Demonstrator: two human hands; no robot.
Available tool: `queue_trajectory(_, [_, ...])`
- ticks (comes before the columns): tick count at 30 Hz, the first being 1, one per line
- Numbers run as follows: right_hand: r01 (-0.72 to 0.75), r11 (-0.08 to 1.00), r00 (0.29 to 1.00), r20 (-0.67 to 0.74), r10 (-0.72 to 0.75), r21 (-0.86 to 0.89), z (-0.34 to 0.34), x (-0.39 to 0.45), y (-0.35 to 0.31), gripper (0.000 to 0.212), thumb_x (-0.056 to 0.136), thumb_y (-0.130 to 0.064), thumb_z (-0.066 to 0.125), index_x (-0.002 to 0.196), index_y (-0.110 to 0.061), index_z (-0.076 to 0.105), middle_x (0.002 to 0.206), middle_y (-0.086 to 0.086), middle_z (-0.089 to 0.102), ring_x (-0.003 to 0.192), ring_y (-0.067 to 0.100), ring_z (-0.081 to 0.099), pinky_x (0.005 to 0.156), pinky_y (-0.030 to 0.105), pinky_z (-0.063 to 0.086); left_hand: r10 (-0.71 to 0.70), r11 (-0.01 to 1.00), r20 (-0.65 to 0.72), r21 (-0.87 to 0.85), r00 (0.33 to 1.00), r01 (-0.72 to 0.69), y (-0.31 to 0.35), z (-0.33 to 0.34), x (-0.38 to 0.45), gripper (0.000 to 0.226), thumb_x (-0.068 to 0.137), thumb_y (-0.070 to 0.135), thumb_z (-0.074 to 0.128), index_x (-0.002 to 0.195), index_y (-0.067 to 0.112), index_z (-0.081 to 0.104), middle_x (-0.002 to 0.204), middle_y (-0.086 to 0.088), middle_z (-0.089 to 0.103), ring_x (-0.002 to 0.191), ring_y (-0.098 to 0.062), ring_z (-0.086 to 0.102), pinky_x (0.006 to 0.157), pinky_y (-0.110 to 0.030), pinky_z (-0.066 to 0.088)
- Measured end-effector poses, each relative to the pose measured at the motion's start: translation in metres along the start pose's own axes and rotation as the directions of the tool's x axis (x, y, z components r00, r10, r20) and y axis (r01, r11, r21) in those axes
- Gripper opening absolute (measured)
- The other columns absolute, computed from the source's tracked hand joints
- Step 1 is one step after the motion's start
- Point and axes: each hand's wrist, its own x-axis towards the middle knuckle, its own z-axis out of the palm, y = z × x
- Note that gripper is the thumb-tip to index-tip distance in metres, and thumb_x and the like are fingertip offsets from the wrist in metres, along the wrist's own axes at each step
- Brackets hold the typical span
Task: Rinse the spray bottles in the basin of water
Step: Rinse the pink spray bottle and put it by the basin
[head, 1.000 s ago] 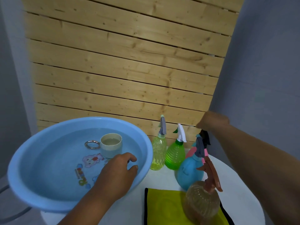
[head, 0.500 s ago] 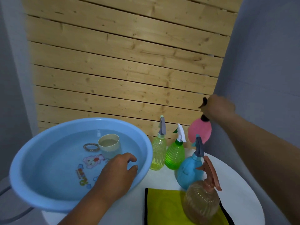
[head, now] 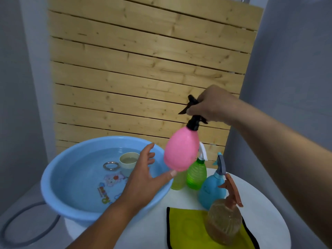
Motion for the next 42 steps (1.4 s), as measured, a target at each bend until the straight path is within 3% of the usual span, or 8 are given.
queue_trajectory(5, [-0.028, 0.952, 0.998, 0.063, 0.01, 0.304, 0.027, -0.007, -0.016, 0.027, 0.082, -0.034, 0.073, 0.086, -0.007, 0.07, 0.06, 0.002, 0.055, 0.049, 0.014, 0.045, 0.044, 0.023, 0.032, 0.037, 0.999, -0.035, 0.016, 0.999, -0.037, 0.014, -0.014, 0.002, 0.12, 0.041, 0.06, 0.092, 0.137, 0.061, 0.02, 0.138, 0.016, 0.035, 0.119, -0.01, 0.051, 0.092, -0.032, 0.051])
queue_trajectory(9, [-0.105, 0.871, 0.99, 0.13, 0.048, 0.479, 0.045, -0.009, -0.014, 0.036, 0.081, -0.035, 0.076, 0.088, 0.0, 0.07, 0.061, 0.007, 0.056, 0.046, 0.015, 0.042, 0.04, 0.022, 0.03, 0.076, 0.988, -0.12, 0.145, 0.99, -0.058, 0.014, -0.04, 0.001, 0.106, 0.04, 0.056, 0.089, 0.127, 0.059, 0.029, 0.128, 0.016, 0.039, 0.113, -0.016, 0.051, 0.088, -0.043, 0.054])
queue_trajectory(14, [-0.228, 0.826, 0.93, 0.367, 0.027, 0.516, 0.067, -0.021, -0.018, 0.054, 0.071, -0.045, 0.081, 0.092, 0.005, 0.073, 0.075, 0.017, 0.072, 0.062, 0.022, 0.051, 0.06, 0.032, 0.038, 0.104, 0.976, -0.161, 0.204, 0.982, -0.07, 0.011, -0.067, -0.007, 0.099, 0.039, 0.055, 0.088, 0.117, 0.068, 0.03, 0.12, 0.028, 0.038, 0.106, -0.001, 0.052, 0.077, -0.023, 0.052])
queue_trajectory(19, [-0.363, 0.678, 0.888, 0.459, 0.043, 0.639, 0.083, -0.022, -0.023, 0.035, 0.077, -0.035, 0.081, 0.081, -0.002, 0.07, 0.057, 0.007, 0.066, 0.039, 0.01, 0.056, 0.041, 0.015, 0.044, 0.028, 0.999, -0.158, 0.031, 0.987, -0.024, 0.009, -0.091, -0.013, 0.092, 0.039, 0.048, 0.092, 0.112, 0.06, 0.037, 0.103, 0.04, 0.045, 0.086, 0.018, 0.053, 0.057, -0.007, 0.047])
queue_trajectory(27, [-0.417, 0.561, 0.854, 0.519, -0.027, 0.715, 0.097, -0.021, -0.028, 0.023, 0.079, -0.022, 0.08, 0.081, -0.002, 0.07, 0.068, 0.011, 0.067, 0.05, 0.013, 0.061, 0.051, 0.019, 0.055, -0.257, 0.912, -0.09, -0.352, 0.962, 0.211, 0.017, -0.115, -0.006, 0.075, 0.059, 0.078, 0.071, 0.121, 0.04, 0.052, 0.12, 0.004, 0.062, 0.092, -0.013, 0.071, 0.07, -0.033, 0.06])
queue_trajectory(31, [-0.443, 0.518, 0.855, 0.519, -0.002, 0.732, 0.105, -0.019, -0.036, 0.024, 0.082, -0.027, 0.077, 0.078, -0.005, 0.069, 0.06, 0.007, 0.065, 0.045, 0.012, 0.06, 0.046, 0.018, 0.051, -0.361, 0.793, 0.012, -0.522, 0.932, 0.314, 0.019, -0.12, -0.002, 0.062, 0.077, 0.068, 0.062, 0.128, 0.034, 0.051, 0.123, -0.008, 0.061, 0.092, -0.026, 0.071, 0.069, -0.039, 0.06])
queue_trajectory(36, [-0.497, 0.476, 0.834, 0.55, 0.031, 0.726, 0.109, -0.013, -0.037, 0.025, 0.083, -0.03, 0.075, 0.081, -0.006, 0.068, 0.059, 0.005, 0.065, 0.044, 0.009, 0.06, 0.044, 0.018, 0.051, -0.32, 0.797, 0.107, -0.506, 0.941, 0.329, 0.013, -0.125, -0.007, 0.076, 0.06, 0.032, 0.085, 0.127, 0.041, 0.051, 0.125, -0.01, 0.058, 0.09, -0.024, 0.069, 0.068, -0.034, 0.058])
queue_trajectory(42, [-0.429, 0.513, 0.851, 0.523, -0.047, 0.744, 0.114, -0.015, -0.03, 0.019, 0.079, -0.021, 0.08, 0.091, -0.01, 0.071, 0.079, 0.005, 0.072, 0.06, 0.01, 0.063, 0.055, 0.019, 0.054, -0.423, 0.711, 0.072, -0.592, 0.903, 0.38, 0.014, -0.131, -0.006, 0.056, 0.069, 0.045, 0.078, 0.118, 0.025, 0.059, 0.115, -0.013, 0.063, 0.096, -0.028, 0.069, 0.064, -0.033, 0.061])
